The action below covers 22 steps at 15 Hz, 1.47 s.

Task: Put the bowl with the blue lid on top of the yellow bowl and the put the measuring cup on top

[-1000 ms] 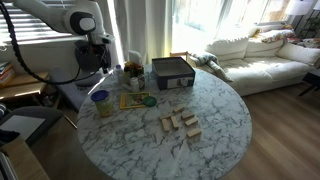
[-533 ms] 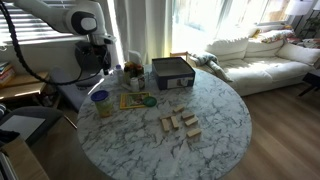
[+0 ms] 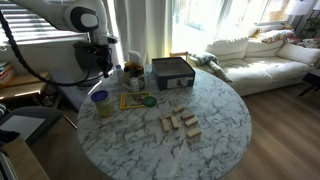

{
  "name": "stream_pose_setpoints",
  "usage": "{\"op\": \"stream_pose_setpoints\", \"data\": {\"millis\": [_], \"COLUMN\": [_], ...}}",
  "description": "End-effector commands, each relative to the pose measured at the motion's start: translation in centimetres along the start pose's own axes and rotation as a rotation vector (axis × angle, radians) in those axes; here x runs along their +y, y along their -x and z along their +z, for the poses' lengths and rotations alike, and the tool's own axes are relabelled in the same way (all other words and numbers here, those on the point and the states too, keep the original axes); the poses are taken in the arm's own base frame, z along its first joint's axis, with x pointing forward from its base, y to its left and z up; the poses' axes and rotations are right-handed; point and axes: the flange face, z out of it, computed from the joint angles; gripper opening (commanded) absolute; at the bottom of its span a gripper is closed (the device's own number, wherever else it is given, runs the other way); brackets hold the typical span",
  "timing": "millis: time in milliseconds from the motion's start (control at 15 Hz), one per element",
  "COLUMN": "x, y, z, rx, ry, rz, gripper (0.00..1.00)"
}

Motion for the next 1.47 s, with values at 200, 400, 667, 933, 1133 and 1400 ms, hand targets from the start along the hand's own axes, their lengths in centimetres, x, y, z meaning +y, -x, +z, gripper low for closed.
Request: {"op": "stream_pose_setpoints", "data": {"millis": [200,400,667,933,1133,1400], "x": [2.1,2.8,3.6,3.8,3.9,3.8], "y": [2.8,3.4,3.9,4.3,4.6,4.9], "z": [2.1,3.0,3.6,3.8,3.7,3.9], "rx": [-0.04,-0.058,-0.079,-0.079,-0.081,-0.085], "ry": [0.007,0.006,0.019,0.013,0.014,0.012], "rz": [-0.135,-0.17,-0.181,-0.178,-0.182,-0.188], "gripper": [0.01,0.01,0.01,0.01,0.01,0.01]}}
